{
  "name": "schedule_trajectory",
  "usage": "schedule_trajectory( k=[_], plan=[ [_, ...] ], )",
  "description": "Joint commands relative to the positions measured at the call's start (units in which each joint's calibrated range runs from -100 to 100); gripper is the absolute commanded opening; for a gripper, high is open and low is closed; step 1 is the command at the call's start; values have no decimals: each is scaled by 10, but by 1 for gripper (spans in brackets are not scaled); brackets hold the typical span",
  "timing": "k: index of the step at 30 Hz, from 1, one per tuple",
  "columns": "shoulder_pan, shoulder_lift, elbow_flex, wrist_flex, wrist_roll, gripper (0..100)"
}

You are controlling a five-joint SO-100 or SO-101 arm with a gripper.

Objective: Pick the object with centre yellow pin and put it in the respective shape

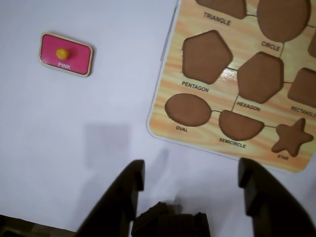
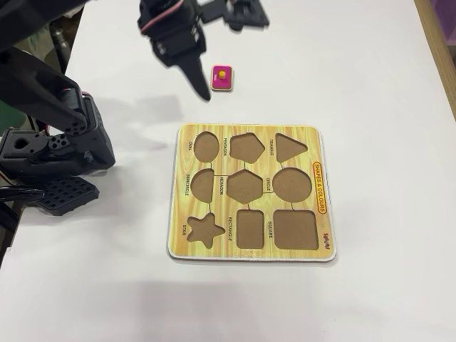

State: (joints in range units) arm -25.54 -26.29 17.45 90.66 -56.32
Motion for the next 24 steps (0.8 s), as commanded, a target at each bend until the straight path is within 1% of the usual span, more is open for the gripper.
schedule_trajectory(
  k=[1, 10, 24],
  plan=[
    [-54, 55, -75, -4, -1, 22],
    [-146, 193, -195, -5, -1, 22],
    [-216, 352, -326, -7, -2, 22]
  ],
)
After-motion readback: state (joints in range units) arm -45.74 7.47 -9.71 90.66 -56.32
